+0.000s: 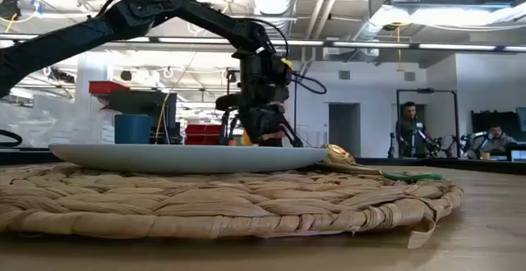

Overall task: Set table place
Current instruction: Move the gray table napkin to the left of the brown placemat

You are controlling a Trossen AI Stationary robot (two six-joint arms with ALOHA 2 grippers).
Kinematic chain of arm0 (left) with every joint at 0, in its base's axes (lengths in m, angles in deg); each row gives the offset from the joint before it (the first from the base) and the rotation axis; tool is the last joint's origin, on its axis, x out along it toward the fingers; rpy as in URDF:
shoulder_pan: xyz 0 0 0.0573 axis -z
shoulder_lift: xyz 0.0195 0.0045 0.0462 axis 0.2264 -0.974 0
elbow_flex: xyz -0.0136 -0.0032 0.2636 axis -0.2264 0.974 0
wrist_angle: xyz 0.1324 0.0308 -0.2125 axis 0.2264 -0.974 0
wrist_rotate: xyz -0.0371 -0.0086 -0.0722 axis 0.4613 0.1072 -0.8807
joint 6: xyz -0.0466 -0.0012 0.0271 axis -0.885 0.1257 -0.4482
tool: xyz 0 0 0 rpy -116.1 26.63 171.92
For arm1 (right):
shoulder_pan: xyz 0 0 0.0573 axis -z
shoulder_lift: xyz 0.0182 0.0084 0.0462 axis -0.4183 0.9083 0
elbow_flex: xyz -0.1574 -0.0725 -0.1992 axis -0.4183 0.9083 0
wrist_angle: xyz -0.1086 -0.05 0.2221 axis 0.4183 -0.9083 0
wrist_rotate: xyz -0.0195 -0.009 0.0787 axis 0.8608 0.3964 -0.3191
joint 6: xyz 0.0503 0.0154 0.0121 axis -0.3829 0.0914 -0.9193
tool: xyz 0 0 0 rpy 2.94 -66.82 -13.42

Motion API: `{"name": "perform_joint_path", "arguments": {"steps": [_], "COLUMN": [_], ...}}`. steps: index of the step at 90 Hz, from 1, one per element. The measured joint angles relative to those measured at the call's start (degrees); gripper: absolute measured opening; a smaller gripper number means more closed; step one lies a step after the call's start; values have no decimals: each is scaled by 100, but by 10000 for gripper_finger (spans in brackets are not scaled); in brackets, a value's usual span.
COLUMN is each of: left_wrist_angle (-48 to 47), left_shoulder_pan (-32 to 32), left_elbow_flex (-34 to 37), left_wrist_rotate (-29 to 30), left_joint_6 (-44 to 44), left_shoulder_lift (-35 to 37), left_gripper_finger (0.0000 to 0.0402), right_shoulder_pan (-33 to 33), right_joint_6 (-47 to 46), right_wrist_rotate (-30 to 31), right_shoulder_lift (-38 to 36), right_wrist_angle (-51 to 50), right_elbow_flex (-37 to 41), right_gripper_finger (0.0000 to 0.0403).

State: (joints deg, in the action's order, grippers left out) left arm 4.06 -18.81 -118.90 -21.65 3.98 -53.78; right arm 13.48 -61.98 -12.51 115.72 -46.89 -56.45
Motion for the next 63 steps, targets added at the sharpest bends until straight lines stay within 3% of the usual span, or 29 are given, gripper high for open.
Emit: {"name": "perform_joint_path", "arguments": {"steps": [34, 63], "left_wrist_angle": [401, 63], "left_shoulder_pan": [-44, -59], "left_elbow_flex": [-6, 4], "left_wrist_rotate": [10, -220], "left_joint_6": [410, 407], "left_shoulder_lift": [-72, -289], "left_gripper_finger": [0, 0], "right_shoulder_pan": [13, 12], "right_joint_6": [115, 174], "right_wrist_rotate": [149, 166], "right_shoulder_lift": [0, -1], "right_wrist_angle": [126, 276], "right_elbow_flex": [0, 0], "right_gripper_finger": [0, 0]}}
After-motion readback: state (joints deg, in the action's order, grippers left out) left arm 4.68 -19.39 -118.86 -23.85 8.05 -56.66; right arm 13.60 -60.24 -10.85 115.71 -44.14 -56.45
